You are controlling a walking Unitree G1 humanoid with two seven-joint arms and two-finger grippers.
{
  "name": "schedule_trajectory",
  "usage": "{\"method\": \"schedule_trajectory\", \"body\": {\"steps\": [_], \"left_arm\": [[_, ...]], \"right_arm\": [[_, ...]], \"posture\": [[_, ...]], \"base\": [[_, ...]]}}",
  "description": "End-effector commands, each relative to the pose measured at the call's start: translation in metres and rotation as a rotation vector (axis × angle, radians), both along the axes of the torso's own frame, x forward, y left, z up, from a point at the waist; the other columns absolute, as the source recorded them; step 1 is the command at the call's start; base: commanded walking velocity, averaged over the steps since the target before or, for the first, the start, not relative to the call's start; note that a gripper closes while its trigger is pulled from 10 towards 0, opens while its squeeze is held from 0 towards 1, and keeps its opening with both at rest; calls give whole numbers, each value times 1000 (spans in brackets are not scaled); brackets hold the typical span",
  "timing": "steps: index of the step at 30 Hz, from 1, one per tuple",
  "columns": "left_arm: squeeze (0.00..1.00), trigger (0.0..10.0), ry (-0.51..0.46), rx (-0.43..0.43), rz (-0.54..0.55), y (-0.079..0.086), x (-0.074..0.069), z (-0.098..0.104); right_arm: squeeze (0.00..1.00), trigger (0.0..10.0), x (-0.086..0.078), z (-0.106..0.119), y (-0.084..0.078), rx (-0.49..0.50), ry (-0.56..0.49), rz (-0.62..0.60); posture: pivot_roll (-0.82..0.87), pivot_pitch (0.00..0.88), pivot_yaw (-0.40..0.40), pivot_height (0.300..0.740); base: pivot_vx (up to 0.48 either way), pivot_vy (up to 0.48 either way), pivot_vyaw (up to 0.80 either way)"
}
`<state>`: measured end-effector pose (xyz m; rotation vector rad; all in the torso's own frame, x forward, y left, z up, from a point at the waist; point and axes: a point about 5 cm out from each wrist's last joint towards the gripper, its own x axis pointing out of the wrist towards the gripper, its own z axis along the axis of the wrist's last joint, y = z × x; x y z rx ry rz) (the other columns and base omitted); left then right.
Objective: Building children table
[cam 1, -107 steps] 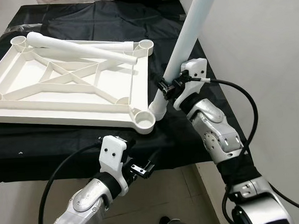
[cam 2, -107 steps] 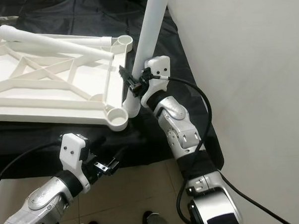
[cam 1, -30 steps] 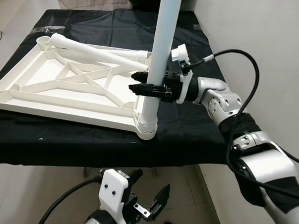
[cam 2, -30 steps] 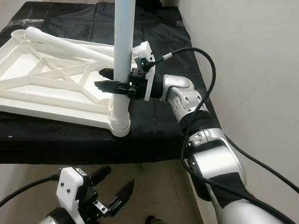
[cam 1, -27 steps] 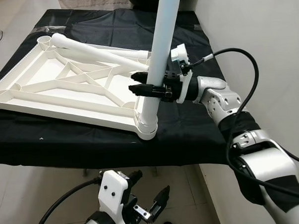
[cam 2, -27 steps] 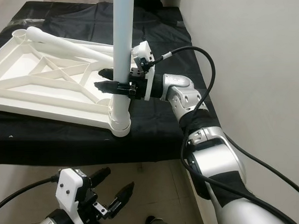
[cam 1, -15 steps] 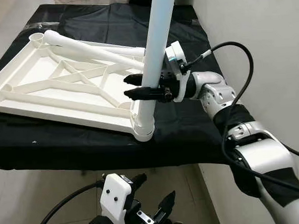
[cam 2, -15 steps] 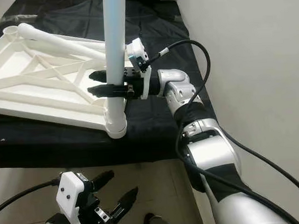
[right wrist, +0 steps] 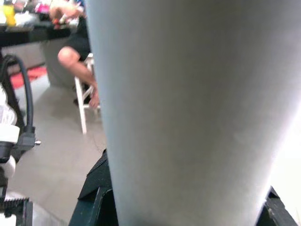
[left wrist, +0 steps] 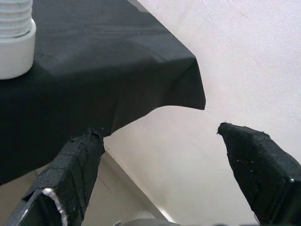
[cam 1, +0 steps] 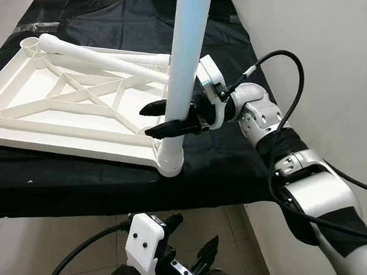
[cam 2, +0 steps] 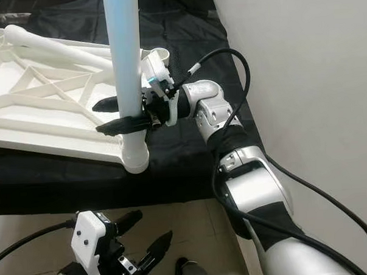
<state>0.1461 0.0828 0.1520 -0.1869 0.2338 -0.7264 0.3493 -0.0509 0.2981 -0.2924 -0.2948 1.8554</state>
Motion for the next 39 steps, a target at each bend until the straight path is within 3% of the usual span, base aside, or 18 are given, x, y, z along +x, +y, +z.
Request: {"method": "schedule_trajectory", "body": {"steps": [1,9,13,19,23,25,27,29,37,39], "left_arm": [[0,10000,21,4,-16,-1,-4,-1],[0,10000,20,9,-13,-1,-2,-2],[0,10000,17,13,-9,0,-1,-3],[0,10000,13,15,-8,0,1,-3],[0,10000,9,17,1,1,5,-4],[0,10000,9,17,1,1,5,-4],[0,10000,4,19,8,2,8,-4],[0,10000,0,21,10,2,10,-4],[0,10000,-6,23,16,3,13,-5],[0,10000,-11,24,21,3,16,-6]], "right_arm": [[0,10000,-4,-24,9,-69,54,43],[0,10000,1,-26,10,-57,84,14],[0,10000,9,-30,7,-19,151,-92],[0,10000,13,-35,4,1,155,-186],[0,10000,19,-44,-2,7,156,-344],[0,10000,19,-44,-2,7,156,-344],[0,10000,25,-49,-8,24,159,-477],[0,10000,28,-50,-10,34,159,-537],[0,10000,32,-54,-16,59,142,-663],[0,10000,44,-54,-24,91,185,-896]], "posture": [[129,318,-93,740],[125,310,-93,740],[124,304,-89,740],[122,299,-87,740],[115,287,-85,740],[115,287,-85,740],[115,281,-83,740],[111,276,-80,740],[107,267,-79,740],[103,263,-80,740]], "base": [[0,0,0],[0,0,0],[0,0,0],[0,0,0],[0,0,0],[0,0,0],[0,0,0],[0,0,0],[0,0,0],[0,0,0]]}}
